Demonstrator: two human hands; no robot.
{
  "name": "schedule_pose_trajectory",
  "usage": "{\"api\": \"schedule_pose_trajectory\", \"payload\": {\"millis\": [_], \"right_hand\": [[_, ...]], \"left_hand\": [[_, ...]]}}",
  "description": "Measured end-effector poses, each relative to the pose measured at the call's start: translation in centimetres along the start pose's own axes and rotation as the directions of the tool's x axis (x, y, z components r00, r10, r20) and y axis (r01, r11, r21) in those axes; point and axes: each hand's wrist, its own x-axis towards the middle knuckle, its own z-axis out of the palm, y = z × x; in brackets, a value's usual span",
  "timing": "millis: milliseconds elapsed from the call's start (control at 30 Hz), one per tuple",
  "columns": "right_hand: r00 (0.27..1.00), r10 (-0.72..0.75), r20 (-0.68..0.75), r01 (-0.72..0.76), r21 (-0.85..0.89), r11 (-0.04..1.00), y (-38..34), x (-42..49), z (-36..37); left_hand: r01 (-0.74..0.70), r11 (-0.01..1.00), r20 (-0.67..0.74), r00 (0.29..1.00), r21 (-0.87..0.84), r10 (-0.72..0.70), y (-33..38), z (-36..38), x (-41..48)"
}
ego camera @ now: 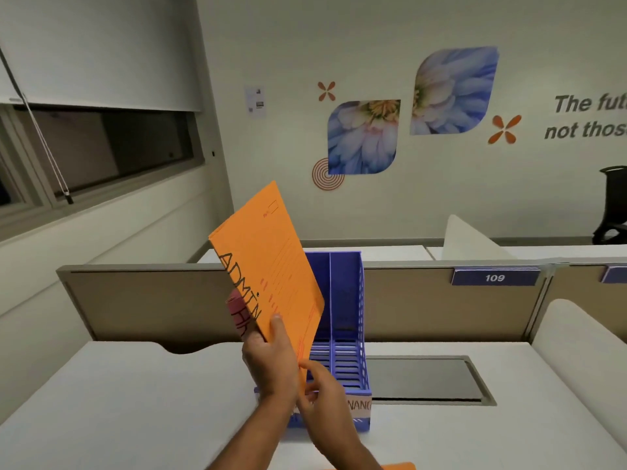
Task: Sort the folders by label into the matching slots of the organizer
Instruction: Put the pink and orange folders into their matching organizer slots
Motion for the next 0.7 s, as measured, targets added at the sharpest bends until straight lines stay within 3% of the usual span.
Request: {"api": "schedule_pose_trajectory", "payload": {"millis": [267, 700], "right_hand": [[0.999, 0.043, 0.004, -0.043, -0.109, 0.993, 3.8, 4.0, 0.3], [0.998, 0.057, 0.020, -0.047, -0.317, 0.947, 6.4, 5.0, 1.0]], "left_hand": [[-0.011, 0.993, 0.041, 0.999, 0.121, 0.006, -2.9, 0.9, 2.0], [-0.139, 0.944, 0.299, 0.953, 0.300, 0.045, -4.3, 1.4, 3.2]]}}
